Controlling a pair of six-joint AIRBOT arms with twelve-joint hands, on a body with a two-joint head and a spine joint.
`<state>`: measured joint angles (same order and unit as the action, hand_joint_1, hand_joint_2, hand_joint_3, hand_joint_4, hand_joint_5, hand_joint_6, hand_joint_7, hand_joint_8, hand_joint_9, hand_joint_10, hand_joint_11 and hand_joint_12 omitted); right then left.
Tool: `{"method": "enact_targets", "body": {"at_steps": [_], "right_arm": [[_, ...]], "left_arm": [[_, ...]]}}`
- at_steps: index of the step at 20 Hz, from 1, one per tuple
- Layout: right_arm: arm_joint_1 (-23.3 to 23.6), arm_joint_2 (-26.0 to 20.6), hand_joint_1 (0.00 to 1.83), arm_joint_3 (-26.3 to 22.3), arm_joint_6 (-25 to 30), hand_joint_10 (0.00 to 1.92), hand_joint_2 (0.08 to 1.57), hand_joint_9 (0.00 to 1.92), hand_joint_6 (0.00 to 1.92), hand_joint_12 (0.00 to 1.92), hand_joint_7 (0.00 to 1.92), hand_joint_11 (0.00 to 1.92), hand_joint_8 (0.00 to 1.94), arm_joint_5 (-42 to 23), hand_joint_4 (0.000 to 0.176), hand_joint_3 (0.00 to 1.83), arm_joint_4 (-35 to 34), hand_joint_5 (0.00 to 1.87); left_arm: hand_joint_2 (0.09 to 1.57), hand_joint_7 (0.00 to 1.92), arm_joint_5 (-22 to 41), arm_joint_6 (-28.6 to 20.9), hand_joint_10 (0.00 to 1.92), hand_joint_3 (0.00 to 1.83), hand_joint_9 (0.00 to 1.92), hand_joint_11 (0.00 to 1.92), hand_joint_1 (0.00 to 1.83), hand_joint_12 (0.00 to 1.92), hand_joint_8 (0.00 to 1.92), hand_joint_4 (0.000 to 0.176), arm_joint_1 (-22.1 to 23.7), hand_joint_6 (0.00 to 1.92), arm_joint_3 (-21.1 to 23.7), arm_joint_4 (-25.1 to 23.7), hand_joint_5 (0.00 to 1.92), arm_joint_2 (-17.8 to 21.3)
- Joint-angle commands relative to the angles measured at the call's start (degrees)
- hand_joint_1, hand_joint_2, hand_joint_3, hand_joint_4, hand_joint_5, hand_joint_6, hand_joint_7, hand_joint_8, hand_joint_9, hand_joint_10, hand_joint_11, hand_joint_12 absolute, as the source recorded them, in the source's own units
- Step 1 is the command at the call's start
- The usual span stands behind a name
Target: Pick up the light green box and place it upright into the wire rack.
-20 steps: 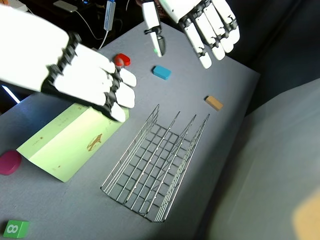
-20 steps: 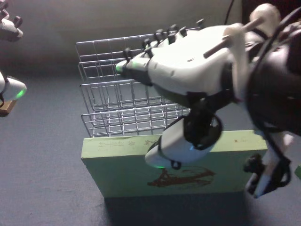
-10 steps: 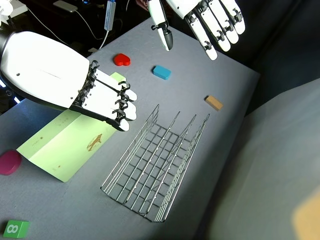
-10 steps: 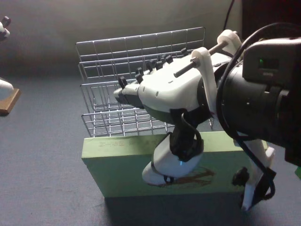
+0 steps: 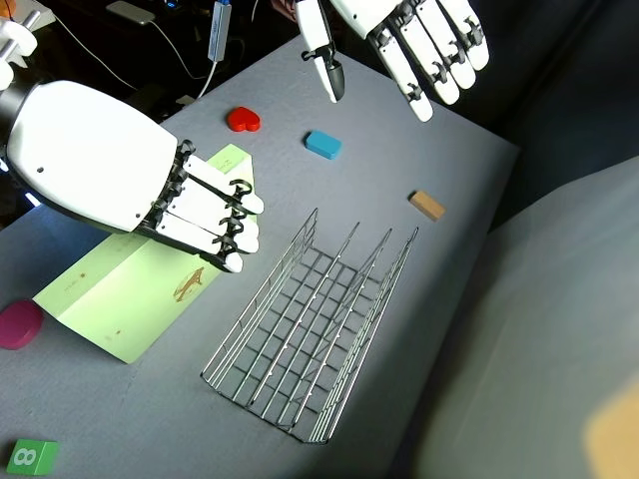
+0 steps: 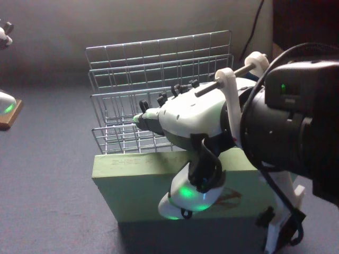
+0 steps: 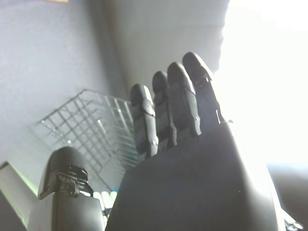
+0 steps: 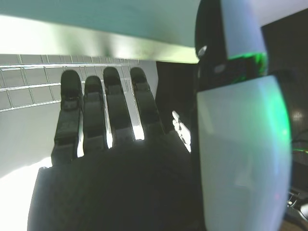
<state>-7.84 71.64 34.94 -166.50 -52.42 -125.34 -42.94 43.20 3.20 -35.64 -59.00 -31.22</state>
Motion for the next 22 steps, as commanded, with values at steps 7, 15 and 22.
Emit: {"method": "enact_targets", "body": {"at_steps": [7, 15, 22], "right_arm": [[-0.43, 0.83, 1.01, 0.92, 3.11, 0.03, 1.05, 0.43, 0.02, 1.20, 0.49, 0.05, 0.01, 0.97, 0.000, 0.01, 3.56, 0.44], [-1.03, 0.81, 1.32, 0.97, 2.74, 1.22, 1.17, 0.81, 1.20, 1.46, 0.93, 0.60, 1.07, 1.22, 0.000, 0.00, 4.23, 0.76], [0.66, -0.42, 1.37, 0.40, 2.15, 1.38, 1.14, 0.87, 0.99, 1.48, 0.92, 0.75, 1.08, 1.12, 0.000, 0.00, 5.37, 0.88]], "left_arm": [[1.17, 0.27, 3.34, 5.73, 0.00, 0.00, 0.22, 0.00, 0.15, 0.59, 0.00, 0.040, 0.55, 0.00, -0.14, 0.58, 0.36, -0.57], [1.18, 0.27, 3.85, 3.05, 0.00, 0.00, 0.23, 0.00, 0.15, 0.56, 0.00, 0.040, 0.66, 0.00, -0.32, -0.93, 0.36, -0.65], [1.18, 0.27, 3.54, -0.26, 0.00, 0.00, 0.23, 0.00, 0.15, 0.56, 0.00, 0.040, 0.71, 0.00, -0.42, -3.03, 0.36, -0.65]]}}
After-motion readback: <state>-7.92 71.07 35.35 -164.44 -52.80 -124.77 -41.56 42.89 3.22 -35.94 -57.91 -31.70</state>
